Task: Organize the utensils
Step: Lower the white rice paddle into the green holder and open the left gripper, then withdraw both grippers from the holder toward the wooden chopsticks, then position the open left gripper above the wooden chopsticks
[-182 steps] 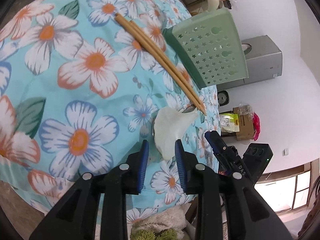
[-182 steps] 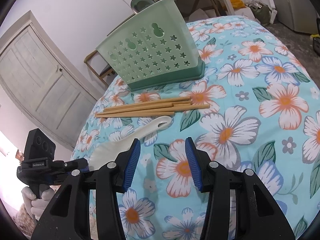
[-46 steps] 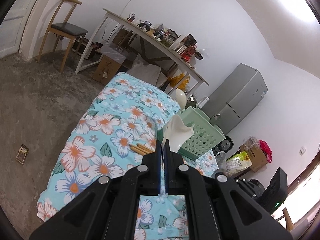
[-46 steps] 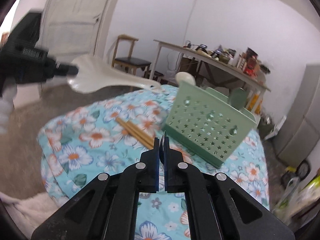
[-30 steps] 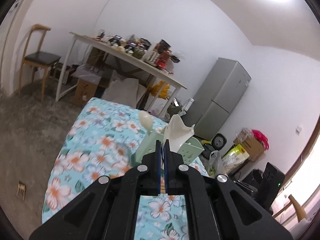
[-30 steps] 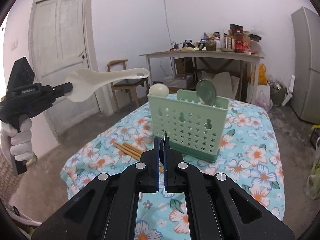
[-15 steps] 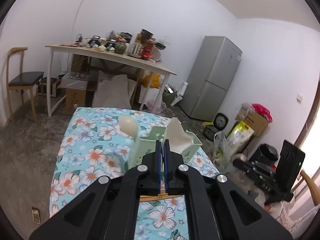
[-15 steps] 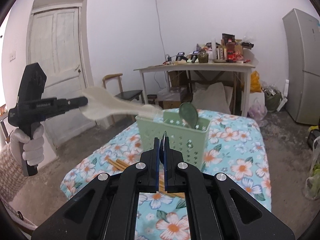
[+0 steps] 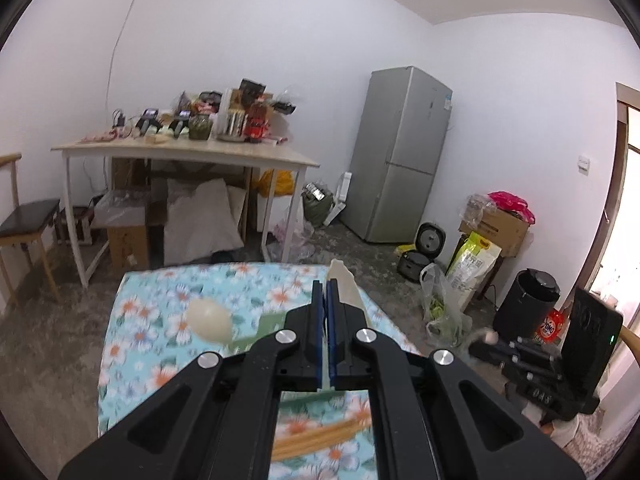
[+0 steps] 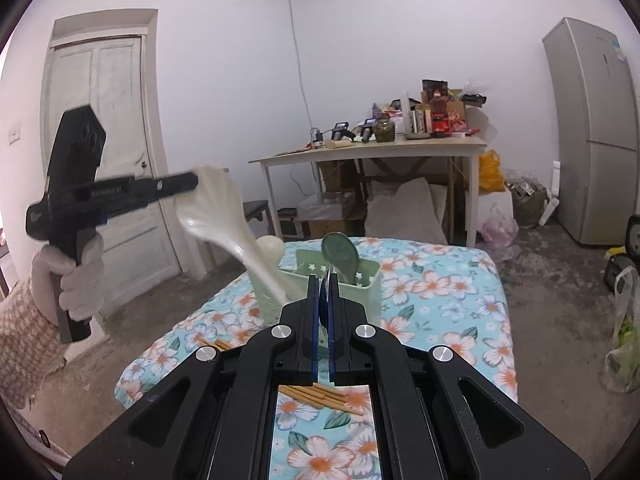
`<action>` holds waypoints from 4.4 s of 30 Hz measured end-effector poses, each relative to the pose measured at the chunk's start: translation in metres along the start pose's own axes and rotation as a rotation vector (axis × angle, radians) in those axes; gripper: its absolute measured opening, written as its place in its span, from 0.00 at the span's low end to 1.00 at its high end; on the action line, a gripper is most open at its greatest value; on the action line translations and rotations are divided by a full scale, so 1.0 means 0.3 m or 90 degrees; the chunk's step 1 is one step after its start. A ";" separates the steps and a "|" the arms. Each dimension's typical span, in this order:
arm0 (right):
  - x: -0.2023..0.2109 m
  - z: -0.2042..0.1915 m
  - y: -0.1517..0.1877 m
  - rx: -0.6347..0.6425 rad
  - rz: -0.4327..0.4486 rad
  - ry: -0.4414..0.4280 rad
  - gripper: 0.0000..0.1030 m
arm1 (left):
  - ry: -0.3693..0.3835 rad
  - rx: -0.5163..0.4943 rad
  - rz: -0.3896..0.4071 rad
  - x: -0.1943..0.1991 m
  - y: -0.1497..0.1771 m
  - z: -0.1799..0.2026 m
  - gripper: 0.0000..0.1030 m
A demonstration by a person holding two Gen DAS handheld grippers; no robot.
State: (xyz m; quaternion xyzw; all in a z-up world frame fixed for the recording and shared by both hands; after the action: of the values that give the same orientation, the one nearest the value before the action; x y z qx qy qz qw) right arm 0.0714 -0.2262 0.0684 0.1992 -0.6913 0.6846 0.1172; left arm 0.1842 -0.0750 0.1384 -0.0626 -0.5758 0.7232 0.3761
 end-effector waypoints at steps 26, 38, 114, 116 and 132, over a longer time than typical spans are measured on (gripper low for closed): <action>-0.103 0.144 -0.045 -0.046 -0.032 0.025 0.02 | -0.056 -0.160 -0.107 -0.479 0.038 0.018 0.02; -0.103 0.122 -0.080 -0.045 -0.028 0.024 0.02 | 0.049 0.018 -0.099 -0.385 0.017 -0.055 0.29; -0.286 -0.139 0.377 -0.094 -0.329 0.037 0.69 | -0.142 0.213 -0.222 -0.054 0.700 -0.351 0.39; -0.287 -0.137 0.396 -0.084 -0.336 0.038 0.71 | -0.151 0.229 -0.226 -0.062 0.710 -0.353 0.39; -0.336 -0.170 0.549 -0.014 -0.396 0.040 0.90 | -0.206 0.255 -0.245 -0.105 0.749 -0.384 0.39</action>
State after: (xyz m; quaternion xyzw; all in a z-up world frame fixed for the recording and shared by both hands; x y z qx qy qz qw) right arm 0.0840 -0.1668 -0.1217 0.3789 -0.6008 0.6139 0.3445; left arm 0.1609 -0.0160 -0.1080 0.2388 -0.4759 0.7381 0.4143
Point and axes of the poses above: each gripper's, at about its wrist camera, not at the fingertips, and x roughly against the way its jaws point, z to its right, y to its underside, the point moved 5 cm from there along -x, roughly the way its jaws point, and after that the axes turned 8 degrees about x, right-handed, at the moved point
